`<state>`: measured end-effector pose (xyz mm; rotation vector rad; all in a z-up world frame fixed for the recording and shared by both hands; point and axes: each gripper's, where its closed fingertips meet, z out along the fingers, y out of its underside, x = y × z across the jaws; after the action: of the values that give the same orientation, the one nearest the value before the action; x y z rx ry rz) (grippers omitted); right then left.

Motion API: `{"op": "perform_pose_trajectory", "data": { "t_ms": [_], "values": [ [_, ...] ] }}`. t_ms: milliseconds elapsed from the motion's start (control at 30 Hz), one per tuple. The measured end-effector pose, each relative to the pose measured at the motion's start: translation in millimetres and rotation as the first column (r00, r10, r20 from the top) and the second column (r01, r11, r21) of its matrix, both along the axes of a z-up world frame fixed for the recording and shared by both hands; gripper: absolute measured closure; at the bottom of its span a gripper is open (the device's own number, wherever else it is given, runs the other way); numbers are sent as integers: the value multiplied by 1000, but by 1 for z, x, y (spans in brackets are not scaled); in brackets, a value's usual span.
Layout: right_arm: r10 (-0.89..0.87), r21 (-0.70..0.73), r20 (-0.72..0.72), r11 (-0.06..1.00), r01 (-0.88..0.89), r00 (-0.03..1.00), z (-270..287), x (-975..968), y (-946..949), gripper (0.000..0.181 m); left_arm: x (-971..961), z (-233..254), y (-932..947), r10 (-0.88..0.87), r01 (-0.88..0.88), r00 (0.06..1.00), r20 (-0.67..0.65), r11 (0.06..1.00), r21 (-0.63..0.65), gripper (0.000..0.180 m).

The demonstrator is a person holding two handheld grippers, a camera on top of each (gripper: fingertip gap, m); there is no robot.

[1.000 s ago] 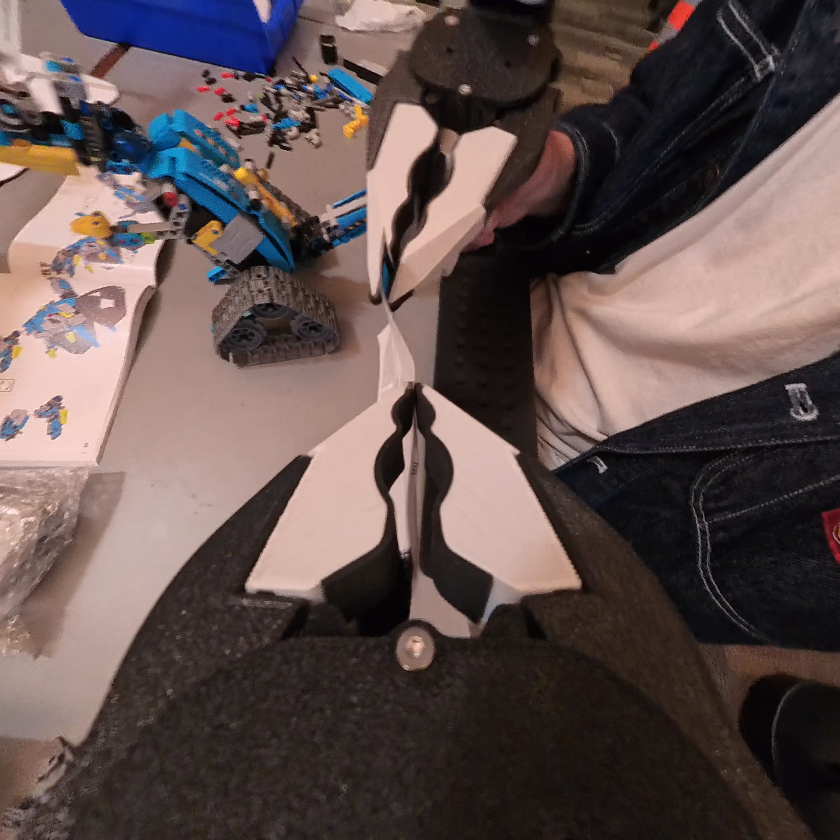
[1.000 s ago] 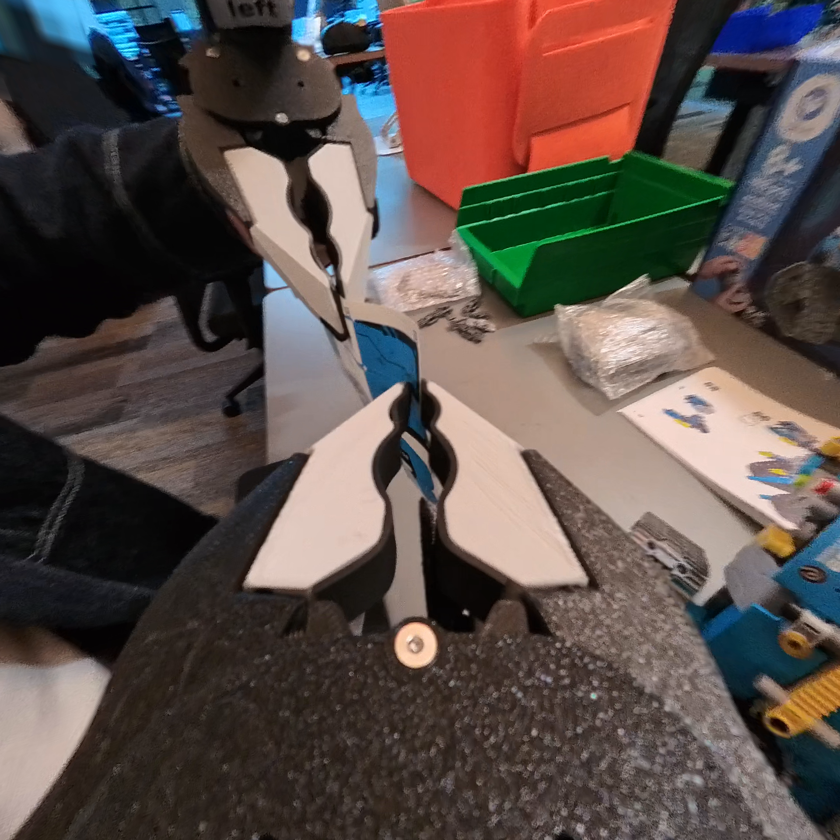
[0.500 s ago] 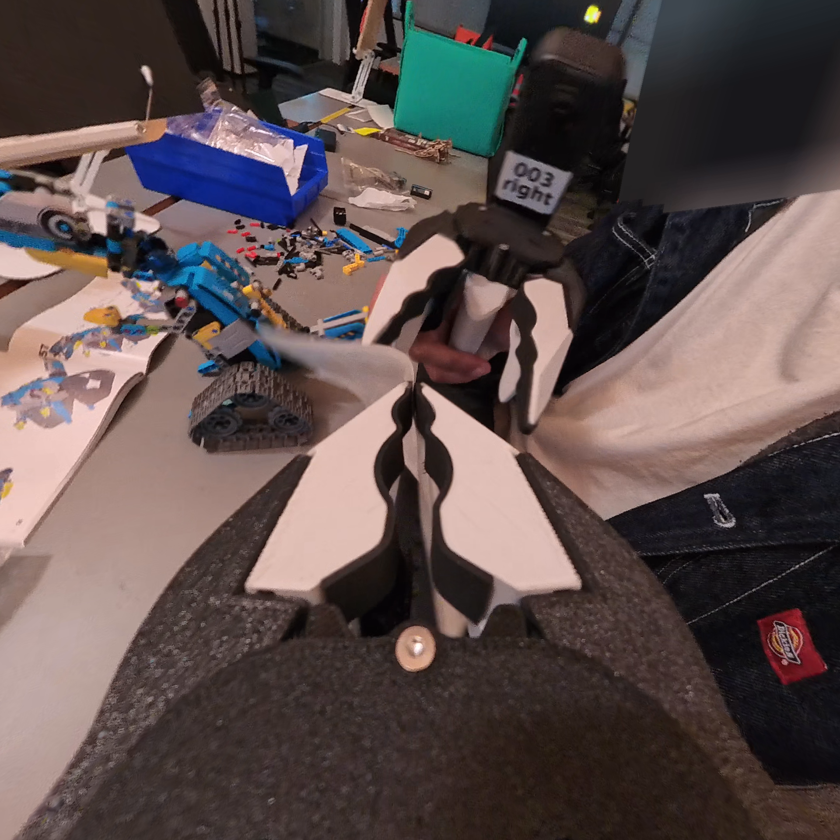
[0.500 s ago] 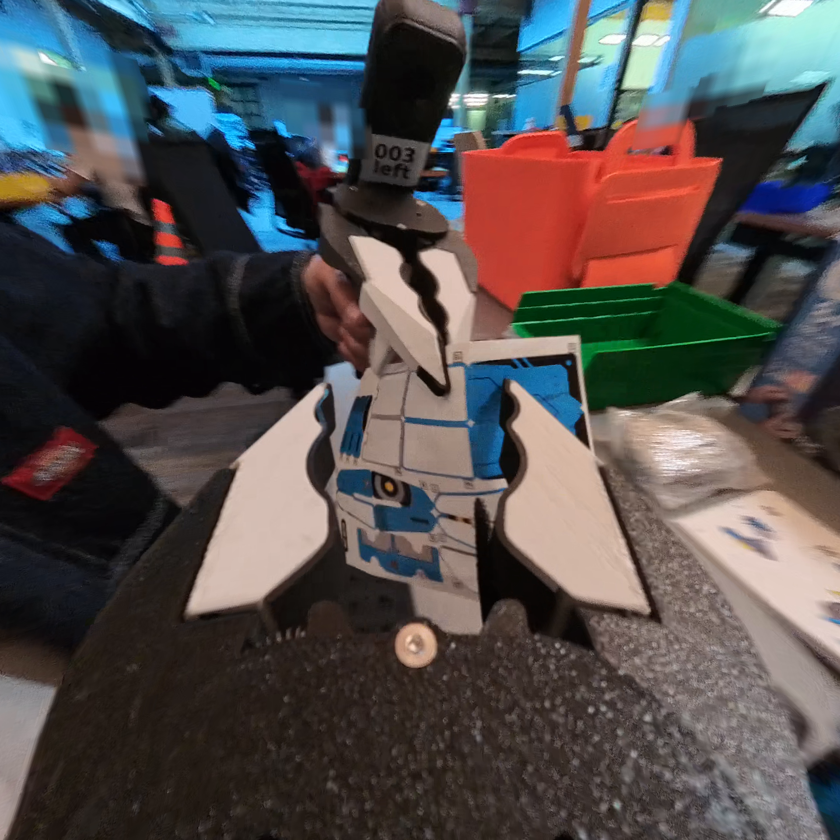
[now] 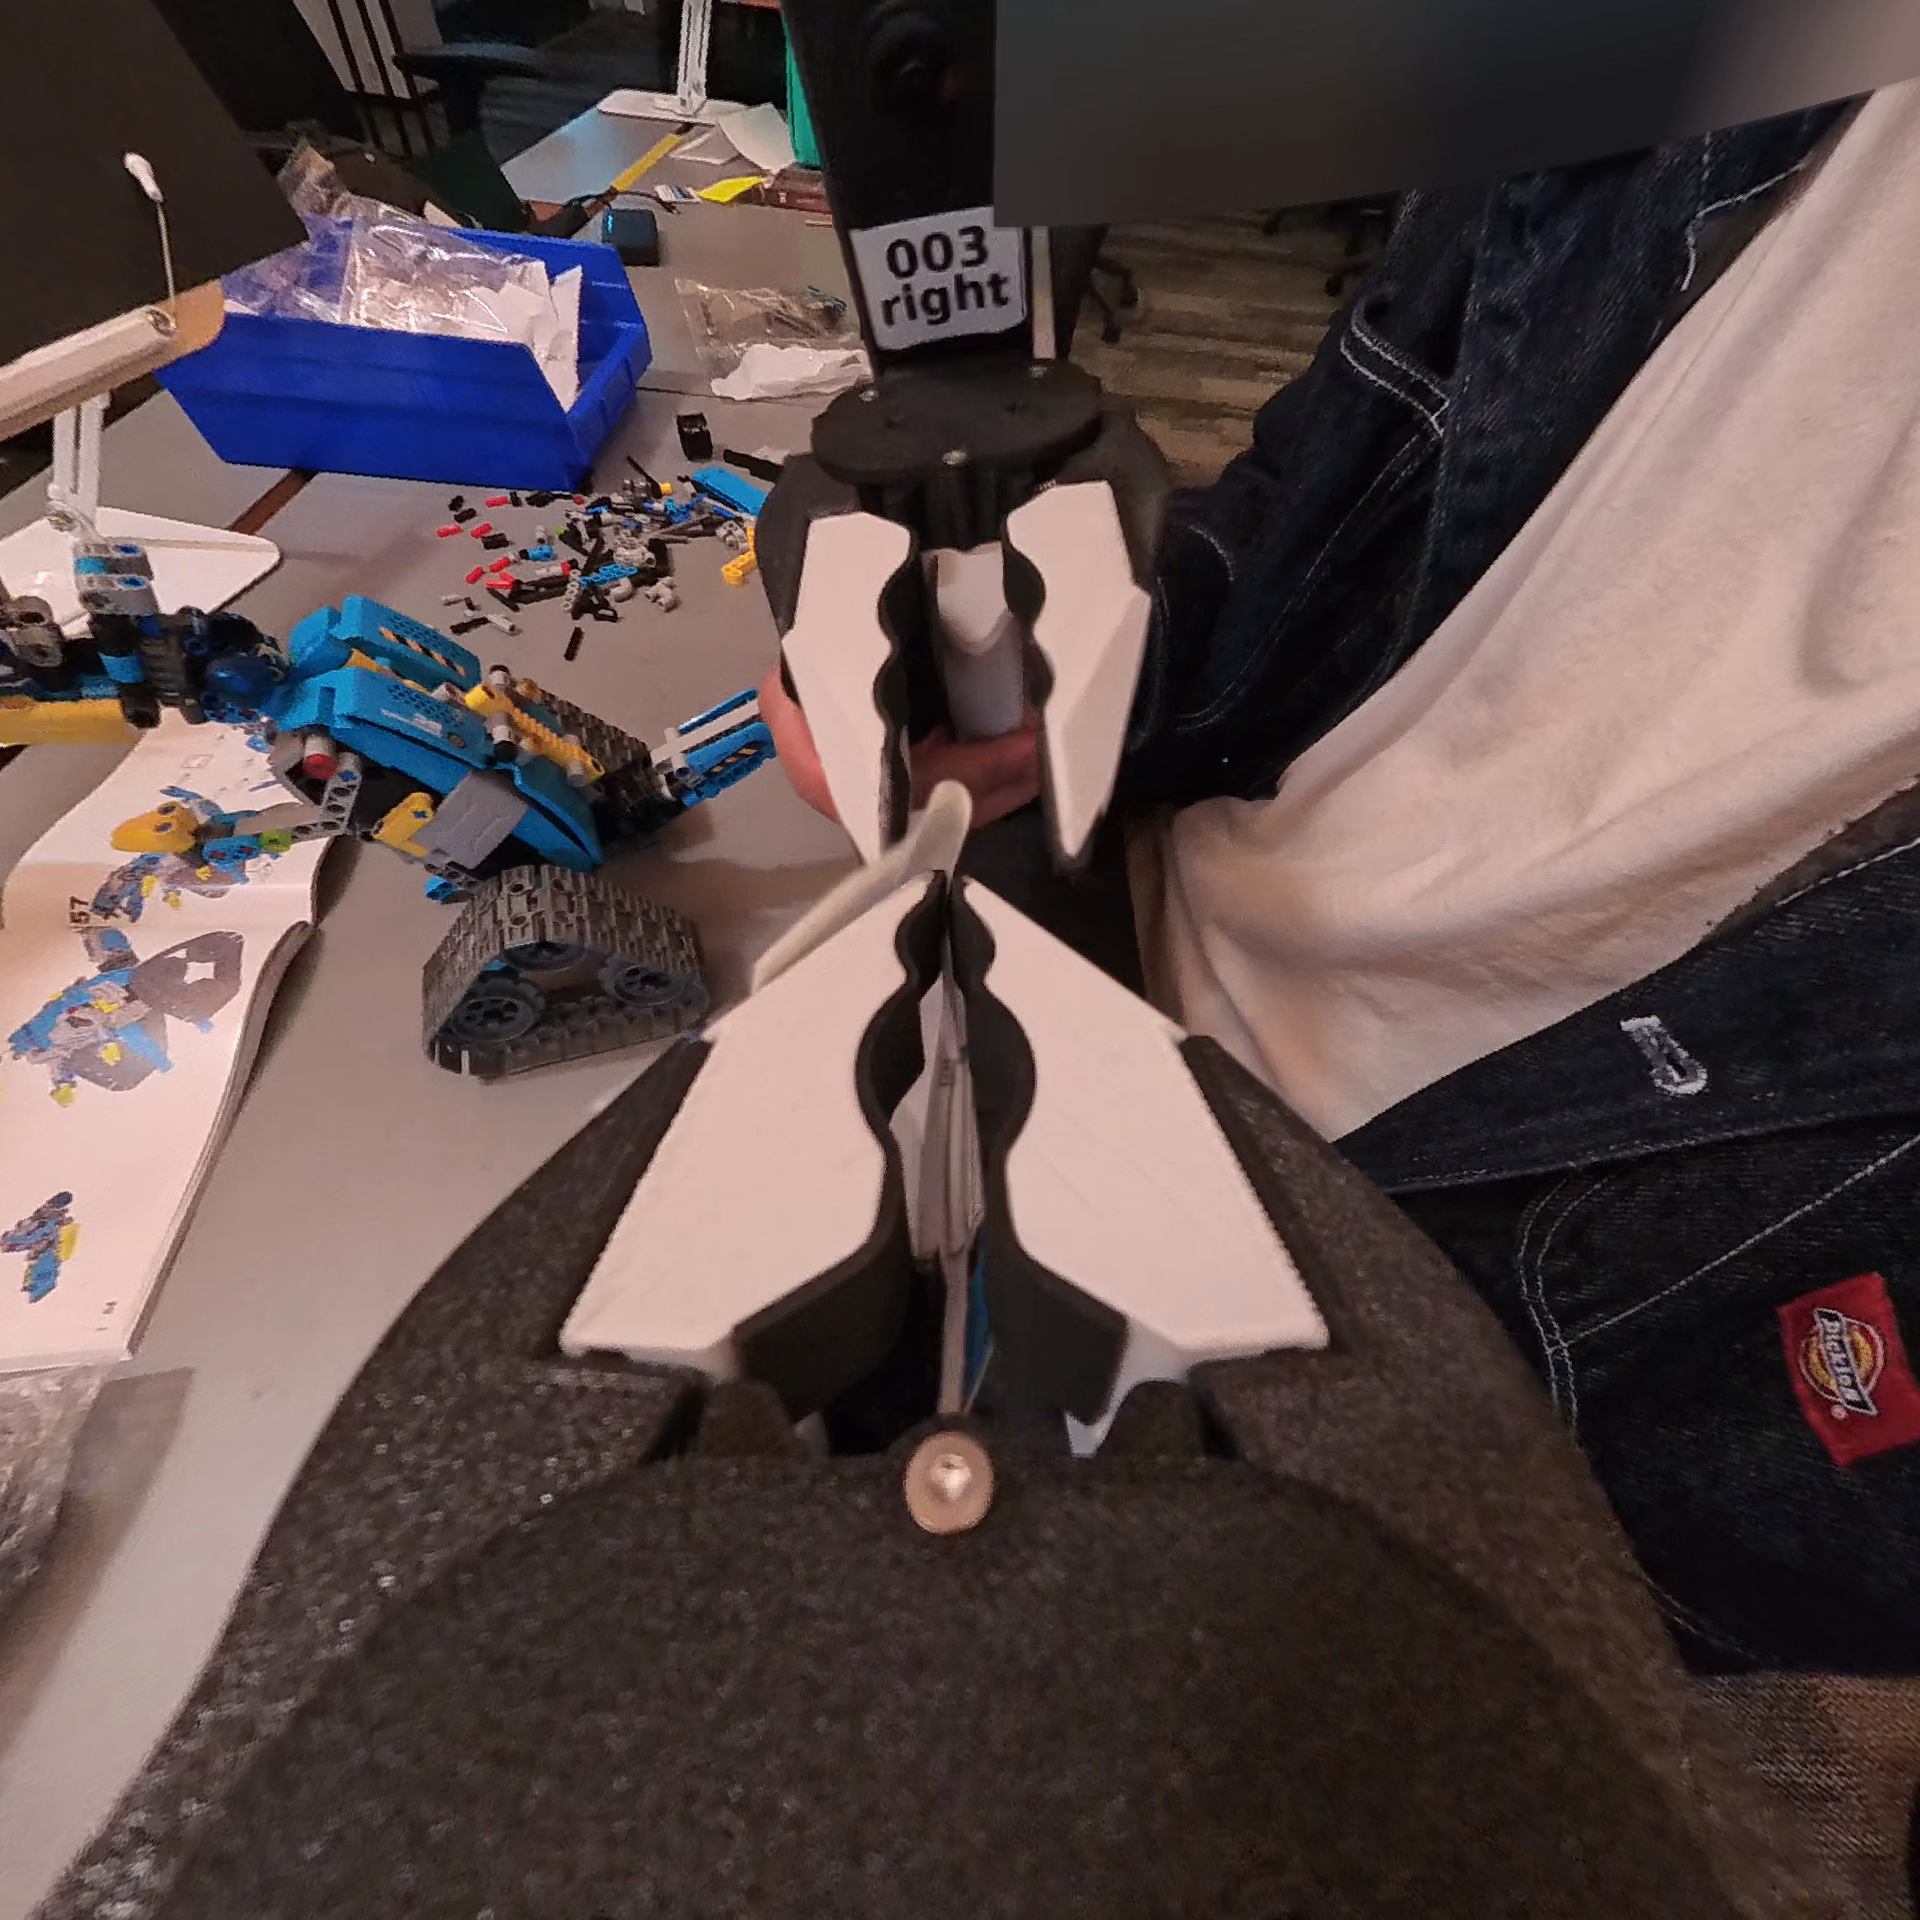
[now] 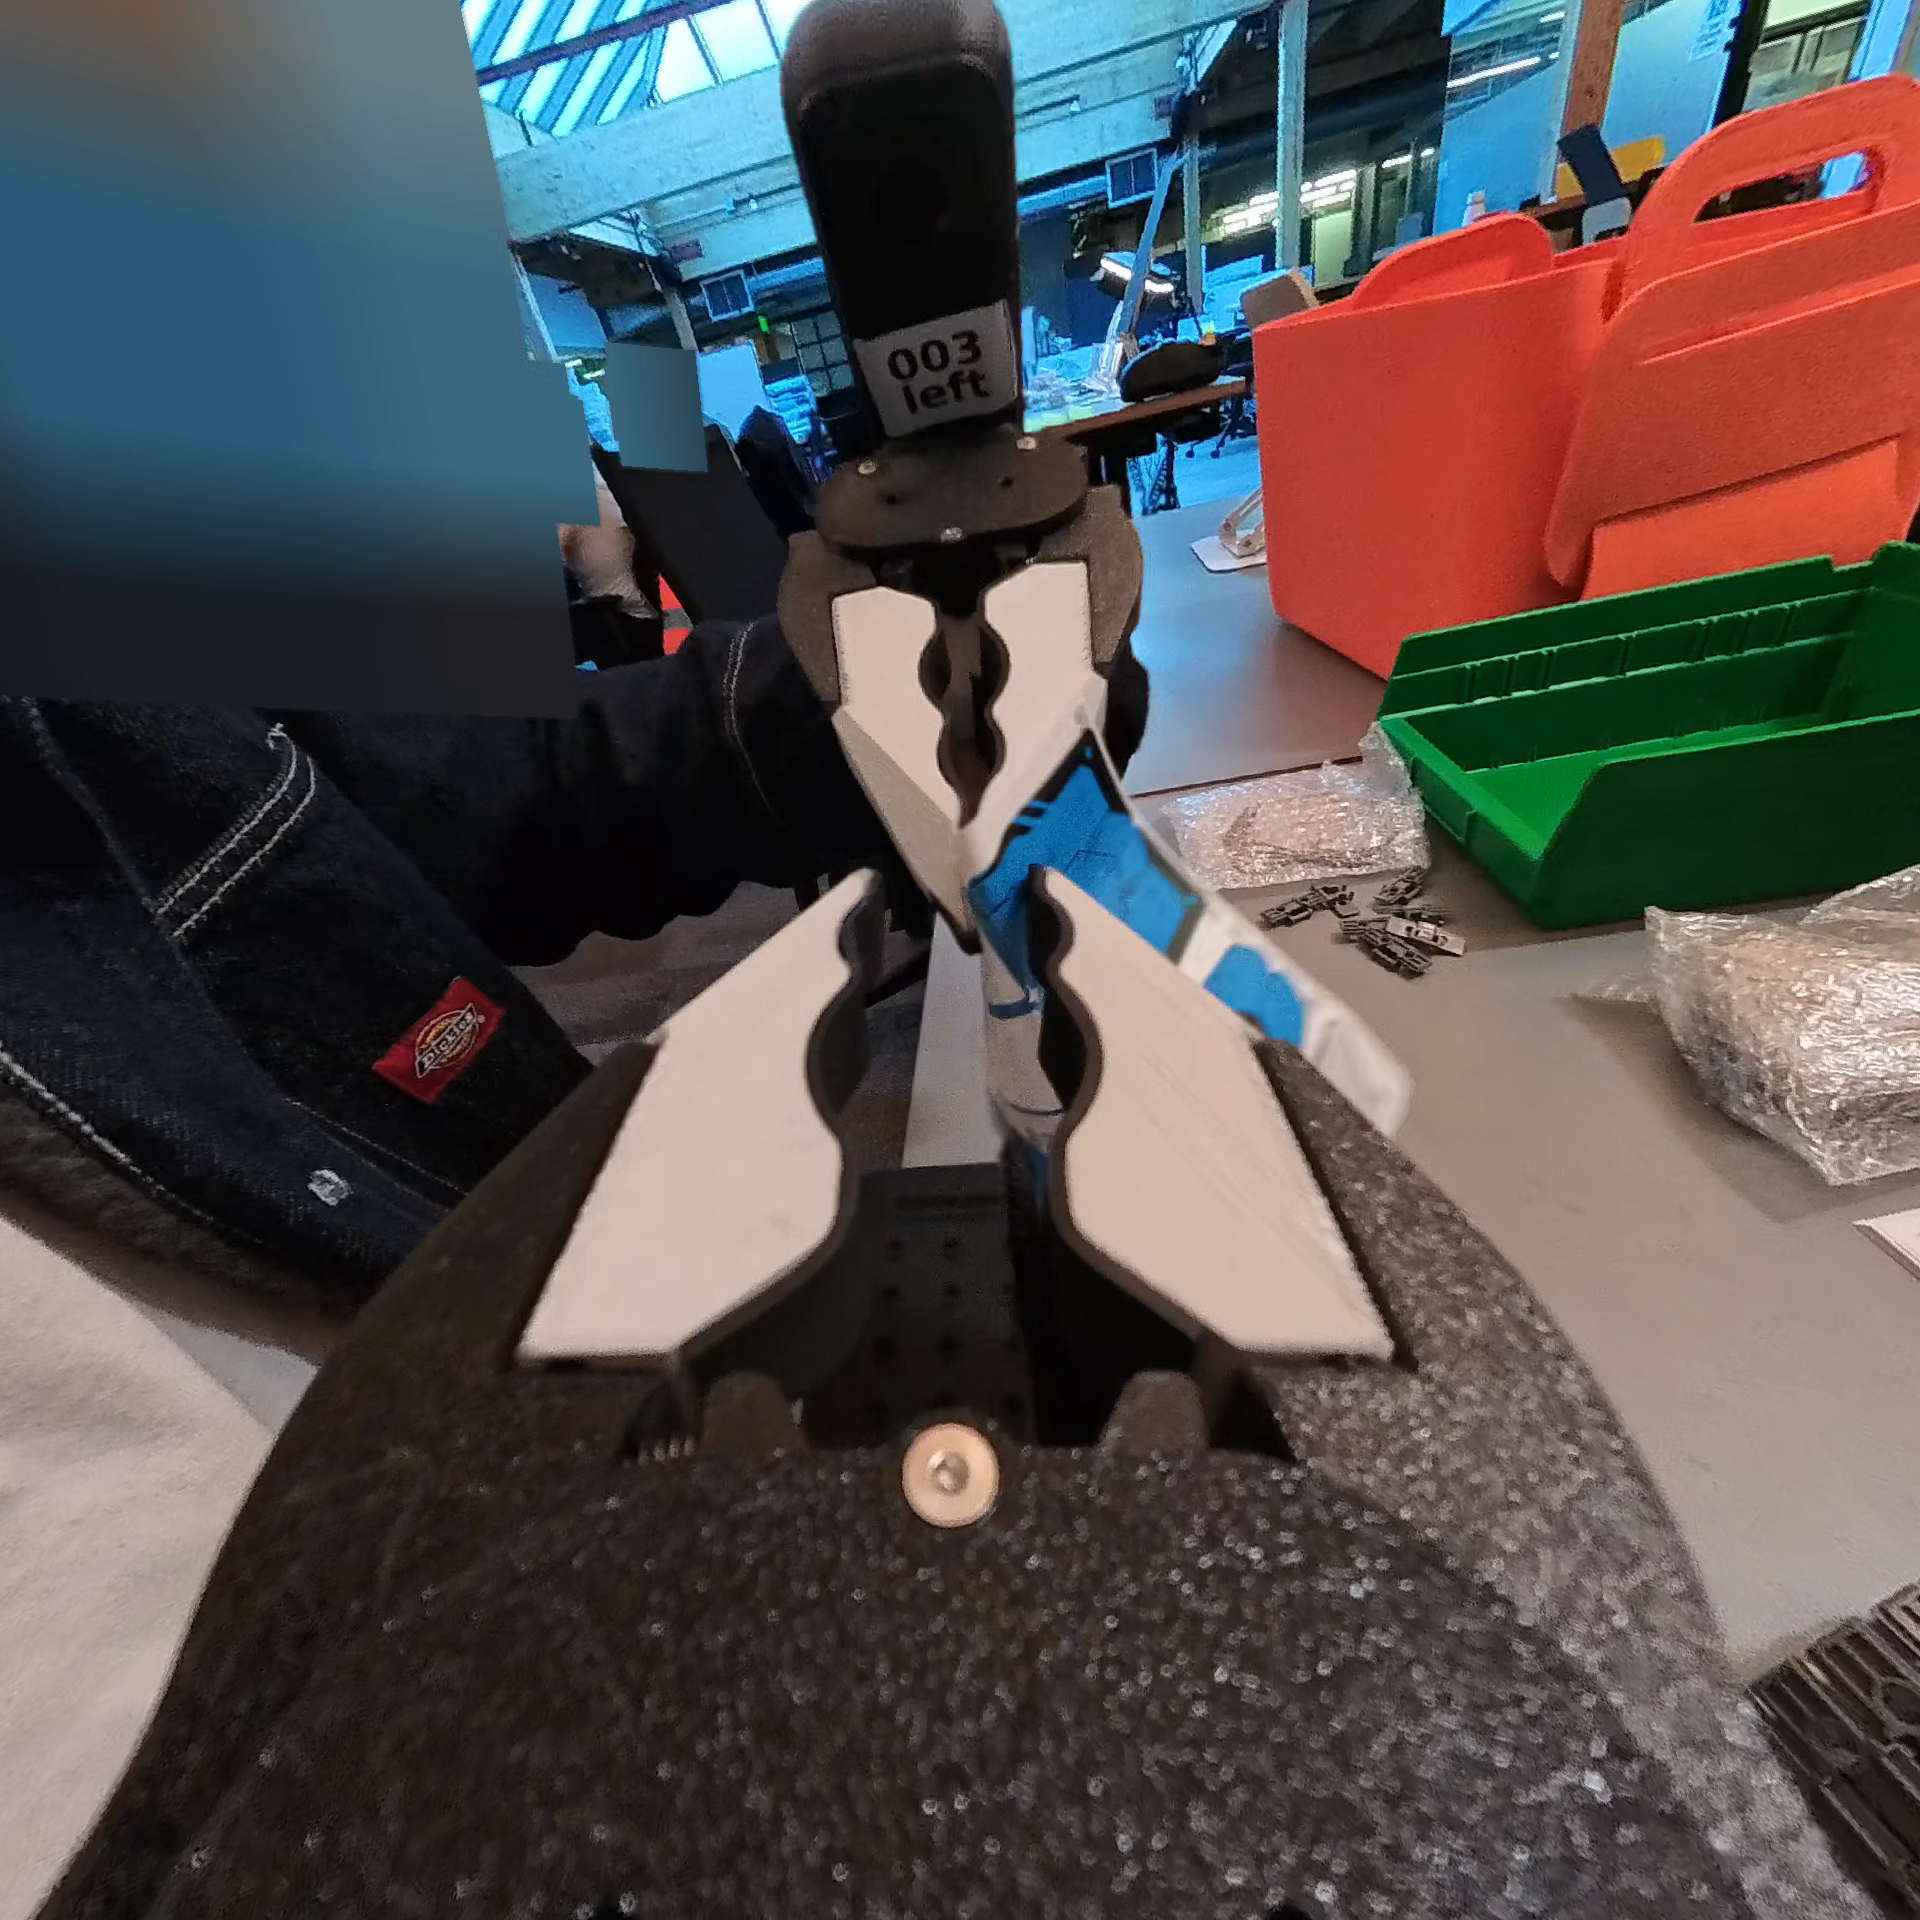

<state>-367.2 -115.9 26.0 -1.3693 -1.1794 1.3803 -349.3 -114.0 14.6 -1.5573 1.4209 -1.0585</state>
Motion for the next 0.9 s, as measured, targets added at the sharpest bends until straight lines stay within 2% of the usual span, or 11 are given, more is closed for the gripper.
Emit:
{"op": "perform_pose_trajectory", "data": {
  "t_ms": [67,167,467,600,900],
  "values": [
    [-6,-1,-8,1000,6,1000,1,2,3,168,0,-2,0,5,-5,1000,-12,1000,-1,180],
    [-24,-26,5,999,24,1000,-1,2,10,175,-1,-4,1,13,-13,1000,-20,1000,-12,180],
    [-71,8,35,997,71,997,-9,3,18,172,-8,-7,5,40,-41,999,-21,998,-43,180],
    [-73,4,31,997,73,997,-9,4,20,181,-12,-6,6,51,-52,999,-8,997,-59,180],
    [-97,-1,48,995,97,994,-12,4,24,181,-24,-9,13,99,-99,995,-7,993,-67,180]
  ]
}}
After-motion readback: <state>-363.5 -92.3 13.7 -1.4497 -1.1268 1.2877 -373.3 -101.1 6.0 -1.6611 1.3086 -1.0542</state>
